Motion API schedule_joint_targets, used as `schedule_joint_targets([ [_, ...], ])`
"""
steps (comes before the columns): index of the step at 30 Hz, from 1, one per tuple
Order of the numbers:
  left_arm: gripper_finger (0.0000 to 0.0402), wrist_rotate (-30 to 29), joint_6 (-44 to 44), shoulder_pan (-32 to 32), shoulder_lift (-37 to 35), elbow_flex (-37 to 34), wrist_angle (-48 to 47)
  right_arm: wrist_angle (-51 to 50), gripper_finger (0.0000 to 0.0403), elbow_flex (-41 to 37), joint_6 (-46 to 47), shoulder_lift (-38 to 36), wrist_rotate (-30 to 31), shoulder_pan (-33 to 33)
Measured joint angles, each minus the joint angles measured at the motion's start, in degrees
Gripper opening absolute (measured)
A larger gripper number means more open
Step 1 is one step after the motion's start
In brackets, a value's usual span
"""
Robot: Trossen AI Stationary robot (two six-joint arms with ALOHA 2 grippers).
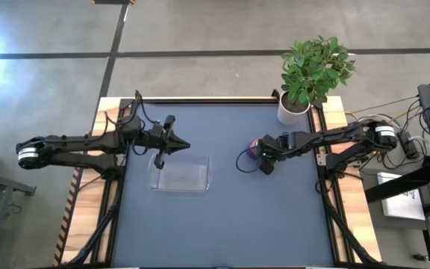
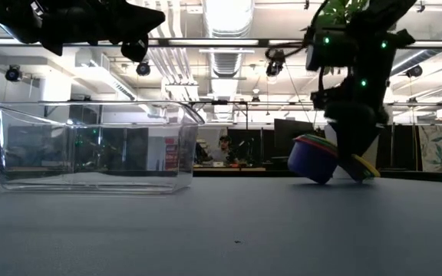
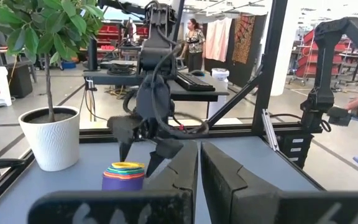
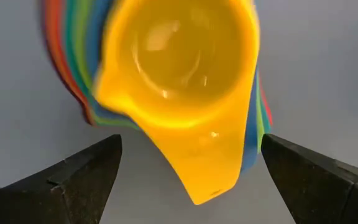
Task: Nest measuring cups in basket
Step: Put the stacked measuring cups into the transparent bin
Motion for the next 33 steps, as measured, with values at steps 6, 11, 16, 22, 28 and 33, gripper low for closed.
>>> schedule_joint_targets([
  [6, 0.0002, 0.0, -0.2, 0.0, 1.0, 0.0, -0.2, -3.7, 0.0374, 3.8, -2.5, -3.0, 0.1, 0.4],
  [11, 0.0002, 0.0, -0.4, 0.0, 1.3, 0.0, -0.2, -6.4, 0.0374, 6.1, -9.7, -3.5, 0.1, 0.4],
  [16, 0.0002, 0.0, -0.4, 0.0, 1.3, 0.0, -0.2, -4.8, 0.0374, 7.0, -13.1, -3.4, 1.1, 0.4],
  [22, 0.0002, 0.0, -0.4, 0.0, 1.3, 0.0, -0.2, -2.4, 0.0366, 9.0, -18.3, -3.5, -2.4, 0.4],
  [28, 0.0002, 0.0, -0.4, 0.0, 1.3, 0.0, -0.2, -2.9, 0.0277, 11.0, -18.9, -3.5, -3.4, 0.4],
  [33, 0.0002, 0.0, -0.2, 0.0, 1.3, 0.0, -0.2, -3.2, 0.0148, 10.4, -20.4, -3.6, -2.1, 0.2],
])
